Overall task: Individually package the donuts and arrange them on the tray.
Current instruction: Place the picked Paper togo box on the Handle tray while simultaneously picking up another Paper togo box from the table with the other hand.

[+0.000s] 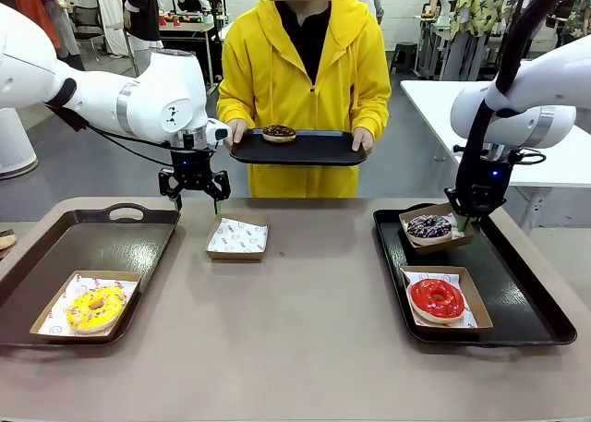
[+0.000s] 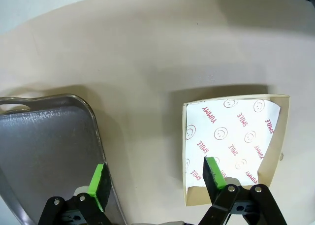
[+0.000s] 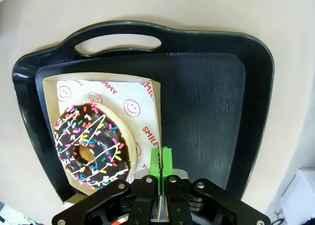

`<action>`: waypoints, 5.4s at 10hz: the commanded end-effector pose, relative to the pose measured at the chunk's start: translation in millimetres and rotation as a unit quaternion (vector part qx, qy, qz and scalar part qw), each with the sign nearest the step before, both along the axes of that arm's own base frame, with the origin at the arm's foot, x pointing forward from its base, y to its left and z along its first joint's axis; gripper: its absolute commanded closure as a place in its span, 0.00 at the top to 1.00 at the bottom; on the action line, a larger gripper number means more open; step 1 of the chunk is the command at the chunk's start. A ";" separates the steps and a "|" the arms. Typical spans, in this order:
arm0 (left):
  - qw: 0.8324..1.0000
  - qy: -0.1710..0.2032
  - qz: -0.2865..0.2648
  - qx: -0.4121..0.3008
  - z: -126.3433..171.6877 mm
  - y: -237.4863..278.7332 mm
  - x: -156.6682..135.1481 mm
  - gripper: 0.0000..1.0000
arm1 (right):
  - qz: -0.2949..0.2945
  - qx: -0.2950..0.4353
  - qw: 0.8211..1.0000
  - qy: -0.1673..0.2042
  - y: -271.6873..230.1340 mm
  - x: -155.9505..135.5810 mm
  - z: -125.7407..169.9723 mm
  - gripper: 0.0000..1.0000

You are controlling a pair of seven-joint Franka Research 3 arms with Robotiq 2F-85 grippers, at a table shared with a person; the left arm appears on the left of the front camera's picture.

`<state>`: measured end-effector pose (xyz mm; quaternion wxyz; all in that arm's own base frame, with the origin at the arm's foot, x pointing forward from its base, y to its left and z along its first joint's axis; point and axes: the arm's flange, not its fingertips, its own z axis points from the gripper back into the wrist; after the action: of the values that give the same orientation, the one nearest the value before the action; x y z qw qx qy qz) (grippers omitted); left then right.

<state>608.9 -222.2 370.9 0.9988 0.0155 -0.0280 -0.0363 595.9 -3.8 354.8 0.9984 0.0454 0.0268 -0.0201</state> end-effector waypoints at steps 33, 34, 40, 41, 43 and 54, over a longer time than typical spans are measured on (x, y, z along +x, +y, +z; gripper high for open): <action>0.997 0.023 0.010 -0.078 104.8 -29.2 -34.7 0.00 | 0.026 0.270 0.961 -0.045 -118.7 -122.8 119.8 1.00; 0.997 0.013 0.007 -0.075 126.7 -35.9 -36.3 0.00 | 0.021 0.323 0.944 -0.059 -146.0 -142.7 131.7 1.00; 0.997 -0.007 0.003 -0.072 171.4 -47.7 -38.0 0.00 | 0.047 0.503 0.856 -0.109 -236.3 -218.8 96.4 1.00; 0.997 -0.007 0.003 -0.072 171.4 -47.7 -38.0 0.00 | 0.046 0.511 0.851 -0.112 -240.0 -219.4 84.1 1.00; 0.997 -0.007 0.003 -0.072 171.4 -47.7 -38.0 0.00 | 0.031 0.529 0.837 -0.135 -246.9 -208.7 58.6 1.00; 0.997 -0.007 0.003 -0.072 171.4 -47.7 -38.0 0.00 | 0.008 0.514 0.845 -0.146 -242.6 -192.7 41.8 1.00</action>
<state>575.3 -272.0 543.1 0.9976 -0.0537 -0.0360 -0.0255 404.8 -247.0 396.6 0.8277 0.5491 -0.1154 0.0102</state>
